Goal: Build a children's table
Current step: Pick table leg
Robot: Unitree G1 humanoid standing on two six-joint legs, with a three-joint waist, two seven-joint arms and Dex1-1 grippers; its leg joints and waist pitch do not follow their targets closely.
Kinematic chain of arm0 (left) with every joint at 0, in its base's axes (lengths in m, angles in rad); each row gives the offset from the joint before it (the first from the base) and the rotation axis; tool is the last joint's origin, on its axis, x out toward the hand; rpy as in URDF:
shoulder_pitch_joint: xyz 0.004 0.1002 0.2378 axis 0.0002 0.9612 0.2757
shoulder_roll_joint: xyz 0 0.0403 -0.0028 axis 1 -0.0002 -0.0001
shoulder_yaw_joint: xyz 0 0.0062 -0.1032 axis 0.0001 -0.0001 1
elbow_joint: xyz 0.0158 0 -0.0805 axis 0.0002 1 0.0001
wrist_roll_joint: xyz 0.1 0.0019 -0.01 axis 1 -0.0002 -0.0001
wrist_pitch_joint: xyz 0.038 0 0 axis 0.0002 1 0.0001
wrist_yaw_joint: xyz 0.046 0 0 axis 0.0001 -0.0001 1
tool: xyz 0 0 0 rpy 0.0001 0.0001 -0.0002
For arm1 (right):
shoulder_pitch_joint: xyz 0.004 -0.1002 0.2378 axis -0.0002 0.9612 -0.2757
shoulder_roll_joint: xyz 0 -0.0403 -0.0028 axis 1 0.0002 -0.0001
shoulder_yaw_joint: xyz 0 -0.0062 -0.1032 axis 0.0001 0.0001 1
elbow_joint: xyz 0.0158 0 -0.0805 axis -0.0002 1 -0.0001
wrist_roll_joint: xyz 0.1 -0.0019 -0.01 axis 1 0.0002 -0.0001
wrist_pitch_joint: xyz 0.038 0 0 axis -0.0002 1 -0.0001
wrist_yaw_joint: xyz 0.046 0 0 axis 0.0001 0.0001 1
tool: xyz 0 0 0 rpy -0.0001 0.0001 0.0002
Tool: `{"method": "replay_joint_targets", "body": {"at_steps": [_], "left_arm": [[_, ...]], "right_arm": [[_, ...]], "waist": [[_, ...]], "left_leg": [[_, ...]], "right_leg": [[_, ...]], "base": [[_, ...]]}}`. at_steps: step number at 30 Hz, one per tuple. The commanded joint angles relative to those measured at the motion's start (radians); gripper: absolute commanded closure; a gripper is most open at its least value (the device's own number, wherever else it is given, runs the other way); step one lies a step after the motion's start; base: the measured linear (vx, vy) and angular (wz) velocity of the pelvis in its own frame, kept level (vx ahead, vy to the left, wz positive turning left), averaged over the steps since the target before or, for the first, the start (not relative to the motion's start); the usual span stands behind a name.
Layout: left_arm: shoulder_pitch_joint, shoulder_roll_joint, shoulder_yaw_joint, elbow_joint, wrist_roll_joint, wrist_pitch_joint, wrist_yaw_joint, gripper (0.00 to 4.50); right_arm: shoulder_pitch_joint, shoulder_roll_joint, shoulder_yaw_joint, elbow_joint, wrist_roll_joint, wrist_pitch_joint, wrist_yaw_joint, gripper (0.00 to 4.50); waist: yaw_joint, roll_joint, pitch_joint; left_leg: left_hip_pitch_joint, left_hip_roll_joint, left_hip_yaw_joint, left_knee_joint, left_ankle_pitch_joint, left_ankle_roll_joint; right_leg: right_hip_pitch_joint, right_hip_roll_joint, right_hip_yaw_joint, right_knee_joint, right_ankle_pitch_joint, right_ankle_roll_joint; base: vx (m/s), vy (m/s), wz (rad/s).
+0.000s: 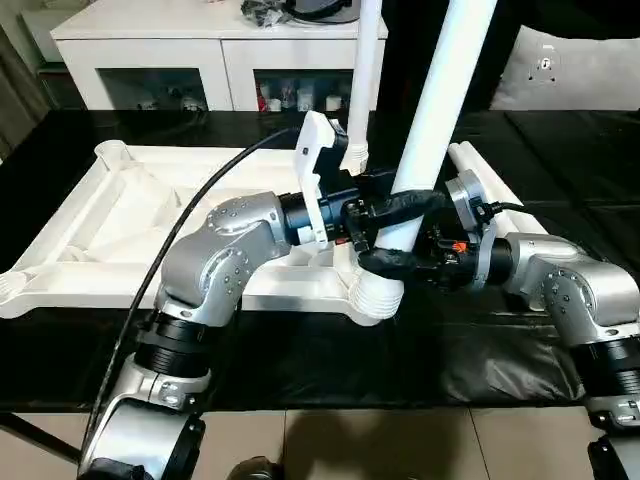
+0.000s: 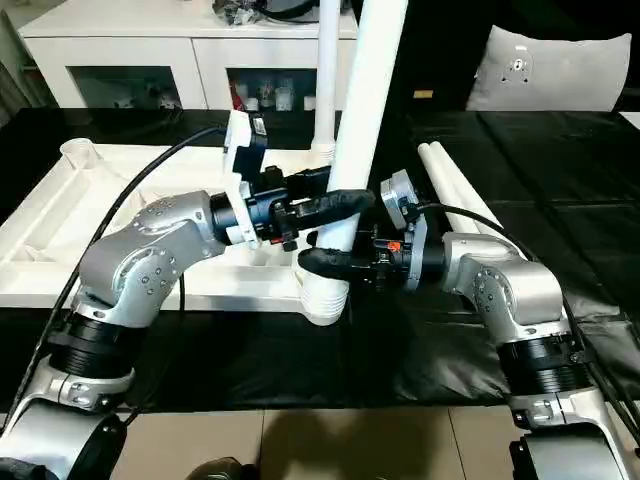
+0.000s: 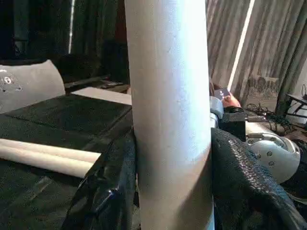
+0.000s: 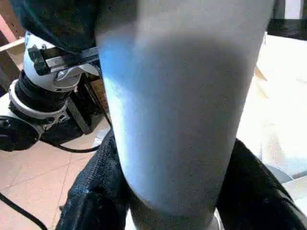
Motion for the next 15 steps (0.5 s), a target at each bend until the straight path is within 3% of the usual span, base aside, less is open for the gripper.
{"method": "replay_joint_targets", "body": {"at_steps": [1, 7, 14, 15], "left_arm": [[-0.025, 0.0, 0.018, 0.002, 0.02, -0.029, 0.026, 2.62], [-0.022, 0.007, 0.022, -0.01, -0.005, 0.009, 0.013, 2.62], [-0.012, 0.004, 0.015, -0.021, 0.014, -0.015, 0.027, 2.63], [-0.012, 0.003, 0.015, -0.02, 0.014, -0.016, 0.028, 2.63]], "right_arm": [[-0.001, 0.009, 0.021, -0.015, 0.001, 0.008, 0.005, 2.58], [0.004, 0.013, 0.017, -0.013, -0.007, -0.006, -0.006, 2.59], [0.008, 0.025, 0.017, -0.008, -0.026, -0.013, -0.035, 2.61], [0.007, 0.026, 0.017, -0.006, -0.026, -0.013, -0.035, 2.05]], "waist": [[0.004, -0.02, -0.073], [0.003, -0.021, -0.073], [0.003, -0.018, -0.073], [0.003, -0.018, -0.072]], "left_leg": [[0.027, 0.053, -0.029, -0.068, -0.216, 0.037], [0.026, 0.052, -0.029, -0.068, -0.217, 0.037], [0.027, 0.053, -0.029, -0.069, -0.22, 0.035], [0.027, 0.053, -0.03, -0.069, -0.223, 0.034]], "right_leg": [[0.045, -0.058, 0.038, -0.073, -0.273, -0.202], [0.045, -0.057, 0.038, -0.072, -0.269, -0.204], [0.044, -0.058, 0.037, -0.073, -0.269, -0.203], [0.045, -0.058, 0.037, -0.073, -0.273, -0.202]], "base": [[0.0, 0.0, 0.0], [0.0, 0.0, 0.0], [0.0, 0.0, 0.0], [0.0, 0.0, 0.0]]}}
